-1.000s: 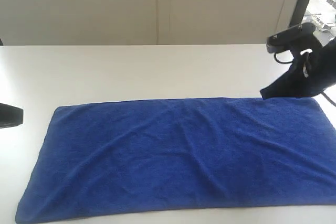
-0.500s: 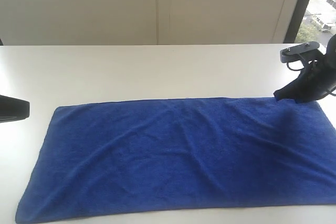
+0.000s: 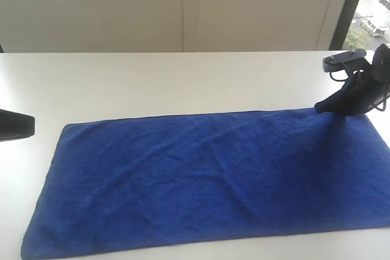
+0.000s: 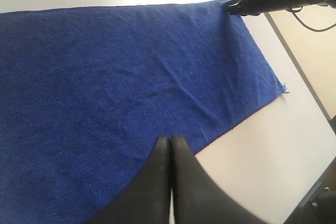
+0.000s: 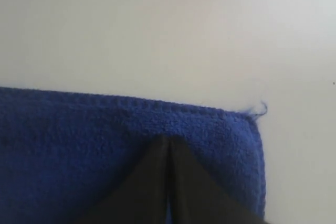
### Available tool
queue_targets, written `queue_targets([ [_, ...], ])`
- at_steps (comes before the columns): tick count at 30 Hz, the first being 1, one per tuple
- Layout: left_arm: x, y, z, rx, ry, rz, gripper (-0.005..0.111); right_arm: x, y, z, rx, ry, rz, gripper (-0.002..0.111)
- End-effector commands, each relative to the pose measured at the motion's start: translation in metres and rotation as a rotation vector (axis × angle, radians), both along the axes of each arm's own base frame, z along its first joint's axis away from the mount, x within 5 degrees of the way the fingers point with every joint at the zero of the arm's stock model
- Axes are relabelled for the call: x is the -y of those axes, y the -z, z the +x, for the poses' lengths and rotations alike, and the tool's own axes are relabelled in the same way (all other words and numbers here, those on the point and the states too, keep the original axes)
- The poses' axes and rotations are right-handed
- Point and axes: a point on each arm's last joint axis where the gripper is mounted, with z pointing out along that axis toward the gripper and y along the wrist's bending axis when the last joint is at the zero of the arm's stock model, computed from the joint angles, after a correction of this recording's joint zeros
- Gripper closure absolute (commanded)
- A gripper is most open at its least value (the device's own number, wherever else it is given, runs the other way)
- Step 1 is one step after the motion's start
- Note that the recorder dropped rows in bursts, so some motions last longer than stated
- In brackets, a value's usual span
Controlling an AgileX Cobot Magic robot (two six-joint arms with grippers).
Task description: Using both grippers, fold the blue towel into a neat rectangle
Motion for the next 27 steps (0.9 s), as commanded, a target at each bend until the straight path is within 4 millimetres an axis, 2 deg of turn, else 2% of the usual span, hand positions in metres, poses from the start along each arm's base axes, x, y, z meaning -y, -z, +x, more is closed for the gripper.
queue_targets([
  [1, 0.001, -0.002, -0.001, 0.008, 0.011, -0.017, 0.107, 0.018, 0.018, -0.008, -0.061, 0.085, 0.039, 0.108],
  [6, 0.002, -0.002, -0.001, 0.007, 0.013, -0.023, 0.107, 0.036, 0.020, -0.015, -0.086, 0.132, 0.047, 0.108],
  [10, 0.002, -0.002, -0.001, 0.009, 0.013, -0.022, 0.107, 0.038, 0.015, -0.015, -0.077, 0.135, 0.044, 0.108],
  [13, 0.002, -0.002, -0.001, 0.013, 0.016, -0.019, 0.107, 0.037, -0.002, -0.013, -0.026, 0.147, 0.054, 0.108],
  [19, 0.003, -0.004, -0.001, 0.057, 0.035, -0.017, 0.107, 0.021, -0.050, -0.017, 0.047, 0.160, 0.132, 0.108],
  [23, 0.004, -0.021, -0.012, 0.231, 0.014, 0.011, 0.107, 0.008, -0.066, -0.035, 0.020, 0.127, 0.212, 0.108],
  [27, 0.001, -0.034, -0.041, 0.333, -0.092, 0.157, 0.107, -0.001, -0.084, -0.064, 0.015, 0.112, 0.209, 0.108],
])
